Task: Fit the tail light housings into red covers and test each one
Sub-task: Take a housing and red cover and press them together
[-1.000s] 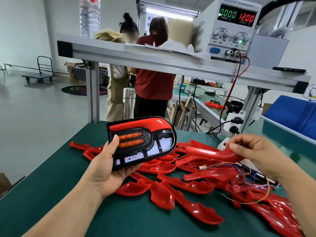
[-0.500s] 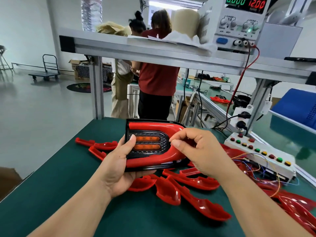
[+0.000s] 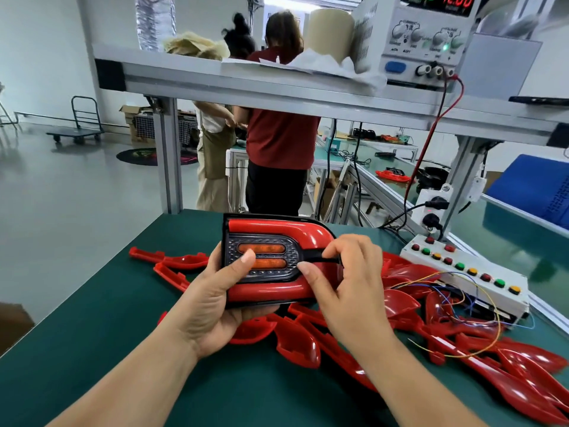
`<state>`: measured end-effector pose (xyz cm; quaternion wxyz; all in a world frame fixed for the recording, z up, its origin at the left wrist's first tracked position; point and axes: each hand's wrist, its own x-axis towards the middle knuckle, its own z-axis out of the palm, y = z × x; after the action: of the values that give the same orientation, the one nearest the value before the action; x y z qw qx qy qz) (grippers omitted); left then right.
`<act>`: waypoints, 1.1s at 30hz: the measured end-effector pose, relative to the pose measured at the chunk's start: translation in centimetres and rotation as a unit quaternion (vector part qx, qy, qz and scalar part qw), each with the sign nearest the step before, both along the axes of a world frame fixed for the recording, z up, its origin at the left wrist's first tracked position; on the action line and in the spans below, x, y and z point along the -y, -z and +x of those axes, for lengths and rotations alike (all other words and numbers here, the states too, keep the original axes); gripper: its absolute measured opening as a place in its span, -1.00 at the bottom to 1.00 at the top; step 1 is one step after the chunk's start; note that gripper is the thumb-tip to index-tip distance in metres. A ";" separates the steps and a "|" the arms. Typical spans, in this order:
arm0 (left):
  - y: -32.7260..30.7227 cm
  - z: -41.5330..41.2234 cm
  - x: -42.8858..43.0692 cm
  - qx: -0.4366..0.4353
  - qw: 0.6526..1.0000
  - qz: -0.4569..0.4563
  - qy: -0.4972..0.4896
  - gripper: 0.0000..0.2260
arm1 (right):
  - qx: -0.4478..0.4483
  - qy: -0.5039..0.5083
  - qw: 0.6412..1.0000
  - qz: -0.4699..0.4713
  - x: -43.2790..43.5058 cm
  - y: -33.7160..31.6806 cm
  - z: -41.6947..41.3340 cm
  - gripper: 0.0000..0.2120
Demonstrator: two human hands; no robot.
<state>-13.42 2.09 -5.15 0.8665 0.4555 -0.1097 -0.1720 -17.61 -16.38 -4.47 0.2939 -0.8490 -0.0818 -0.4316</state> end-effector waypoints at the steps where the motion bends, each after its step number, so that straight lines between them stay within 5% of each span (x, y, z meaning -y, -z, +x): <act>1: 0.1 0.0 -0.1 0.001 1.000 -0.001 0.005 -0.44 | 0.011 0.018 1.000 0.002 0.1 0.1 0.1 -0.73; 5: 0.2 0.2 -0.1 0.009 0.999 -0.017 0.026 -0.33 | -0.007 0.041 0.993 0.107 0.5 0.5 0.1 -0.56; 8: 0.1 0.1 -0.3 0.012 0.999 -0.032 0.032 -0.29 | -0.100 -0.014 0.961 0.258 1.1 0.9 -0.1 -0.38; 11: -0.1 0.0 -0.5 0.023 0.999 -0.028 0.039 -0.30 | -0.203 -0.196 0.833 0.475 1.5 0.8 -0.2 -0.29; 14: -0.3 -0.1 -1.0 0.048 0.997 0.004 0.058 -0.30 | -0.249 -0.319 0.727 0.555 1.7 0.7 -0.1 -0.54; 19: -0.4 0.1 -1.7 0.080 0.989 0.034 0.123 -0.29 | -0.236 -0.342 0.725 0.549 2.3 0.6 0.1 -0.60; 27: -0.1 0.3 -1.8 0.087 0.989 0.031 0.116 -0.36 | -0.243 -0.383 0.722 0.522 2.4 0.7 0.0 -0.28; 33: -0.1 0.2 -1.6 0.081 0.994 0.018 0.073 -0.39 | -0.250 -0.396 0.733 0.494 2.7 0.6 0.0 -0.41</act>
<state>-13.19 3.72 -5.01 0.8315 0.4746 -0.2093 -0.1989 -17.65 -19.07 -5.07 0.8257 -0.5527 -0.1092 -0.0281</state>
